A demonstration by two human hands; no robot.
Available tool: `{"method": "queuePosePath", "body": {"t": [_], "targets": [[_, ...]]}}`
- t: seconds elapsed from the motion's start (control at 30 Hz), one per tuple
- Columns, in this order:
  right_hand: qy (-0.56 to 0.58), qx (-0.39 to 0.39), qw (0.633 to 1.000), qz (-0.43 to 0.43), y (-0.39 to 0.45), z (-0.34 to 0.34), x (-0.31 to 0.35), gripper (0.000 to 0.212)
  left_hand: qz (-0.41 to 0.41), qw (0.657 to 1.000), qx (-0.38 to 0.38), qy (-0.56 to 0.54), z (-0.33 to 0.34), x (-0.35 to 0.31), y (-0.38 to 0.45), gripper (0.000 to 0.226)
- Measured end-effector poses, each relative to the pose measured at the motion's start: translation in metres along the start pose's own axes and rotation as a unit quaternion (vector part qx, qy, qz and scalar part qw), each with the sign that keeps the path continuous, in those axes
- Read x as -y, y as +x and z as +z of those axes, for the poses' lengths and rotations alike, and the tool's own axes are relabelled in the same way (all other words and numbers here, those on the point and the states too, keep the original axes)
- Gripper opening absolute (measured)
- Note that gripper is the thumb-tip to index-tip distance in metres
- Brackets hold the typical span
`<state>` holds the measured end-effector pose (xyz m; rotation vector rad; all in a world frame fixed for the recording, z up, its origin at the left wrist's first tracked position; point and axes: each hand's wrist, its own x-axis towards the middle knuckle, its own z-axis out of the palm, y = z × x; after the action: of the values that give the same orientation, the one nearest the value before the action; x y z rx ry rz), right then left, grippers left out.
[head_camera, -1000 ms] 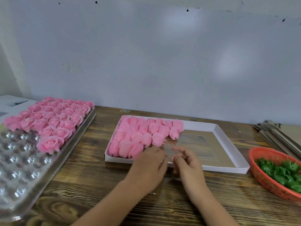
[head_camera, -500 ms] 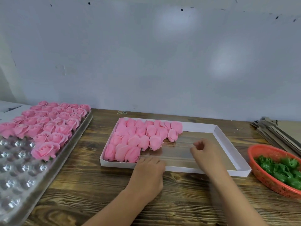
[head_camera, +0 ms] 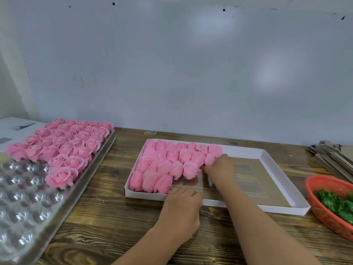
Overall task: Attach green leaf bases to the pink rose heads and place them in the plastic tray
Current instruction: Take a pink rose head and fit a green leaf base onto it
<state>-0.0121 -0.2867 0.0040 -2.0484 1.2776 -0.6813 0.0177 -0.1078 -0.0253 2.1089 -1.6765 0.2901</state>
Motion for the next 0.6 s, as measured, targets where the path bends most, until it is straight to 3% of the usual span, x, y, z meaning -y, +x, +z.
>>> {"method": "queuePosePath", "body": {"t": [0.07, 0.27, 0.43, 0.53, 0.6], "targets": [[-0.028, -0.007, 1.0, -0.006, 0.005, 0.003, 0.0, 0.028, 0.0, 1.0, -0.005, 0.0, 0.002, 0.001, 0.0, 0.015], [-0.02, 0.026, 0.999, -0.006, 0.006, 0.001, 0.001, 0.011, 0.008, 1.0, -0.015, -0.004, -0.001, -0.001, 0.0, 0.008], [0.02, -0.04, 0.998, -0.037, -0.01, -0.02, -0.004, 0.027, -0.033, 0.992, -0.057, -0.104, -0.003, -0.001, -0.001, 0.026], [0.118, -0.031, 0.992, -0.019, -0.03, -0.037, -0.007, 0.027, -0.076, 0.979, -0.087, -0.165, -0.011, -0.005, 0.0, 0.032], [0.286, 0.043, 0.957, 0.031, -0.05, -0.047, -0.005, 0.025, -0.119, 0.965, -0.095, -0.215, -0.015, -0.006, 0.002, 0.031]]}}
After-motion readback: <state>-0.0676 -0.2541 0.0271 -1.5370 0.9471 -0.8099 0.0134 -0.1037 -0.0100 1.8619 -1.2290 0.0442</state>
